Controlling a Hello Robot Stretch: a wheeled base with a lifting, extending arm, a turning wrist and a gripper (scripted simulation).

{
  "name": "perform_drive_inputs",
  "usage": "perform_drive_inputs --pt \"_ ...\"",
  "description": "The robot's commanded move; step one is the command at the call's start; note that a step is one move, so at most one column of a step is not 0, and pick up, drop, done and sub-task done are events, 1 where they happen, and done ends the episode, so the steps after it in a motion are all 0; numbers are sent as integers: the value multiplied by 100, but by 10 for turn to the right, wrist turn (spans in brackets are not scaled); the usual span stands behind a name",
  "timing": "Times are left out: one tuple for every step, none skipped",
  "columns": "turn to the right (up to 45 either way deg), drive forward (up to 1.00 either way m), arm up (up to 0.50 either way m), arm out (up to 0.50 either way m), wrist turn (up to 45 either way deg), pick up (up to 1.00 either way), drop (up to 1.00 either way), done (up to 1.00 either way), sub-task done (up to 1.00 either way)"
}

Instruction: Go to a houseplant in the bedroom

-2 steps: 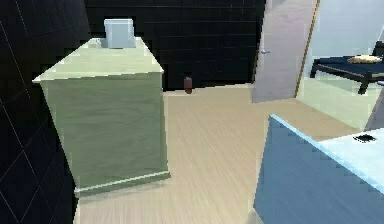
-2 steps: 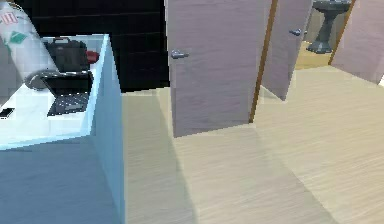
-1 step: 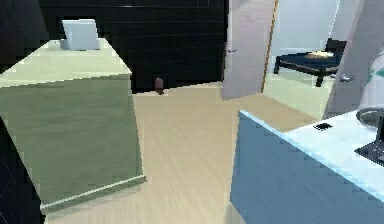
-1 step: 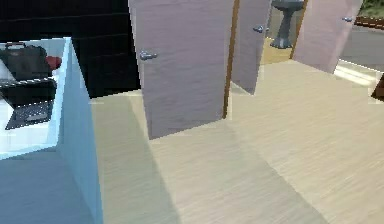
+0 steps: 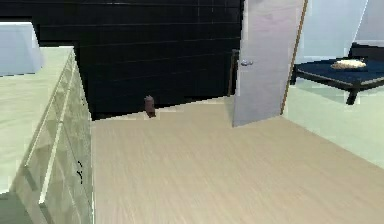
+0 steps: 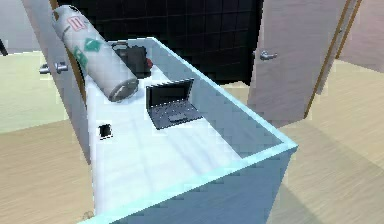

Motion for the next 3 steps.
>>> perform_drive_inputs --pt "30 0 0 0 0 0 0 0 0" --pt "0 30 0 0 0 0 0 0 0" --pt "360 0 0 0 0 0 0 0 0"
